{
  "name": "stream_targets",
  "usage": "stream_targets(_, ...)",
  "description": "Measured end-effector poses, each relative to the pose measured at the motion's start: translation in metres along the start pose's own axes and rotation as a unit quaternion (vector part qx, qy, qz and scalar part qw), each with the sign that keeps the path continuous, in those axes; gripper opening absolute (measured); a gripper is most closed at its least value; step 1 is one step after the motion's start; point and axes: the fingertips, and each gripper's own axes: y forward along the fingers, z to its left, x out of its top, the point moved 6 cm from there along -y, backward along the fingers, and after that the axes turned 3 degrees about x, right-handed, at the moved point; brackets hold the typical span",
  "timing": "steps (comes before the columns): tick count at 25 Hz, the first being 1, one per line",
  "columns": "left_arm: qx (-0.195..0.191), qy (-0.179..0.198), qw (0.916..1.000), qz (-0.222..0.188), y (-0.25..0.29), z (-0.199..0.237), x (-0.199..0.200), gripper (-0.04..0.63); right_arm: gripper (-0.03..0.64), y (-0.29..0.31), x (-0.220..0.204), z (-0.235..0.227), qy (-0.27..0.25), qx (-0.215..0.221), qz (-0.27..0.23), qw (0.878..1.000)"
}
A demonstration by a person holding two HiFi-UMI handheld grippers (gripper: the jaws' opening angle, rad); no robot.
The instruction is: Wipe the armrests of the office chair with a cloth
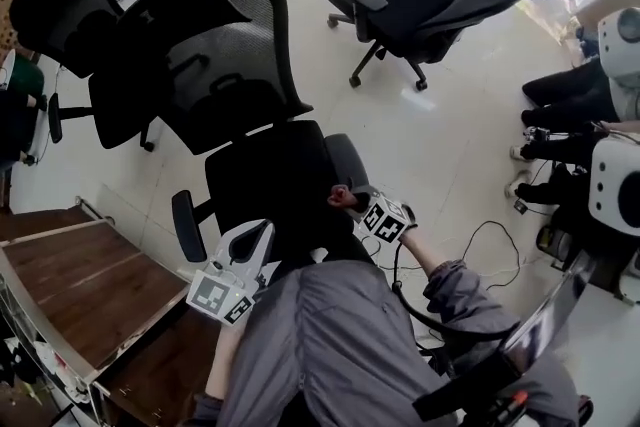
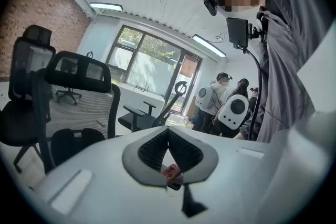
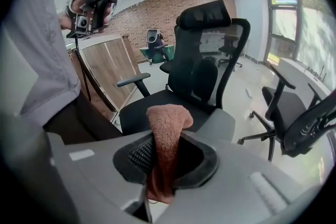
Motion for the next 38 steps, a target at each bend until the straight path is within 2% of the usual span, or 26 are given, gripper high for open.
stream_targets(6,0.002,0.002,1.0,0.006,-0.004,-0.008,-0.002,0.017,0.066,-0.004,-0.001,-0.004,0.01,-0.006,-0.012,1.0)
stream_targets(12,0.031,-0.004,0.9995,0.006,-0.02,-0.003,-0.003,0.017,0.066,0.006,0.025,-0.058,0.01,-0.031,-0.027,0.999)
stream_targets(19,0.069,-0.022,0.9973,0.013,-0.037,0.003,-0.01,0.017,0.066,0.022,0.054,-0.125,0.0,-0.05,-0.016,0.999)
stream_targets(24,0.083,-0.03,0.996,0.011,-0.04,0.004,-0.013,0.017,0.066,0.032,0.067,-0.15,0.001,-0.057,-0.01,0.998)
stream_targets(30,0.084,-0.031,0.996,0.009,-0.04,0.005,-0.012,0.017,0.066,0.033,0.058,-0.13,-0.008,-0.043,-0.01,0.999)
stream_targets(38,0.057,-0.023,0.9981,0.008,-0.034,0.003,-0.011,0.017,0.066,0.011,0.021,-0.047,-0.012,-0.011,-0.002,1.0)
